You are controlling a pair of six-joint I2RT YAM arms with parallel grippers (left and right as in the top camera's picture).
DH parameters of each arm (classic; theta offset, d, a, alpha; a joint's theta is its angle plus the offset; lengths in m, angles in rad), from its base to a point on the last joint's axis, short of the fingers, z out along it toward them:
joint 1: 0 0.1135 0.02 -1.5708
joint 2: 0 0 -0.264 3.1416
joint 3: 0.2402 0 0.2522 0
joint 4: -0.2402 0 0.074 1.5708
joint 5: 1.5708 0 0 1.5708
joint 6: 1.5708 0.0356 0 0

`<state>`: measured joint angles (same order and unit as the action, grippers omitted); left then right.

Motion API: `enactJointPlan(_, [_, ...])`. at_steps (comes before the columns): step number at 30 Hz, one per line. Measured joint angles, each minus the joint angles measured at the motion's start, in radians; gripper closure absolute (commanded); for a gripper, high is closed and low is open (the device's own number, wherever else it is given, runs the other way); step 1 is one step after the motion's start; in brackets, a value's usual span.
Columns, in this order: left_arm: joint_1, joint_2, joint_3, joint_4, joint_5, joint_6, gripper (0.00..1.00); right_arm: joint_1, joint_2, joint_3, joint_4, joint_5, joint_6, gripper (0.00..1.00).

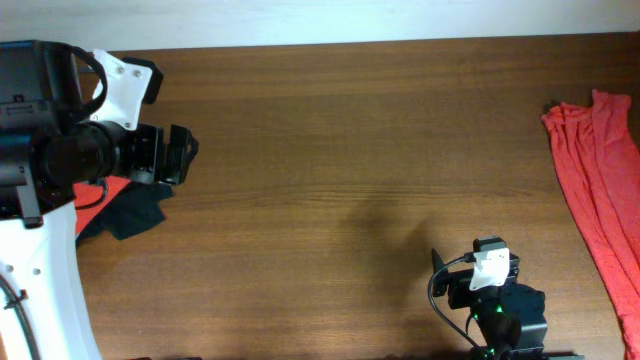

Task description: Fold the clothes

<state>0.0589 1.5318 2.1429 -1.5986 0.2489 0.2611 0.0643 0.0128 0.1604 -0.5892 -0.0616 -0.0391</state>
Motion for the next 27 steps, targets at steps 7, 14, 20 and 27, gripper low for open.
enactJointPlan(7, [0.000, -0.012, -0.047, 0.194, -0.027, 0.009, 0.01, 0.000, 0.000, 0.000, 0.000, 0.000, 0.000, 0.01])
enactJointPlan(14, [0.000, -0.367, -0.597, 0.712, -0.043, 0.008, 0.01, 0.000, -0.002, 0.000, 0.001, 0.000, 0.001, 0.01])
enactJointPlan(20, [0.000, -0.742, -1.208, 1.119, -0.045, 0.008, 0.01, 0.000, -0.001, 0.000, 0.003, 0.000, 0.001, 0.01])
enactJointPlan(27, [0.000, -1.120, -1.656, 1.222, -0.044, 0.004, 0.01, 0.000, -0.001, 0.000, 0.003, 0.000, 0.000, 0.01])
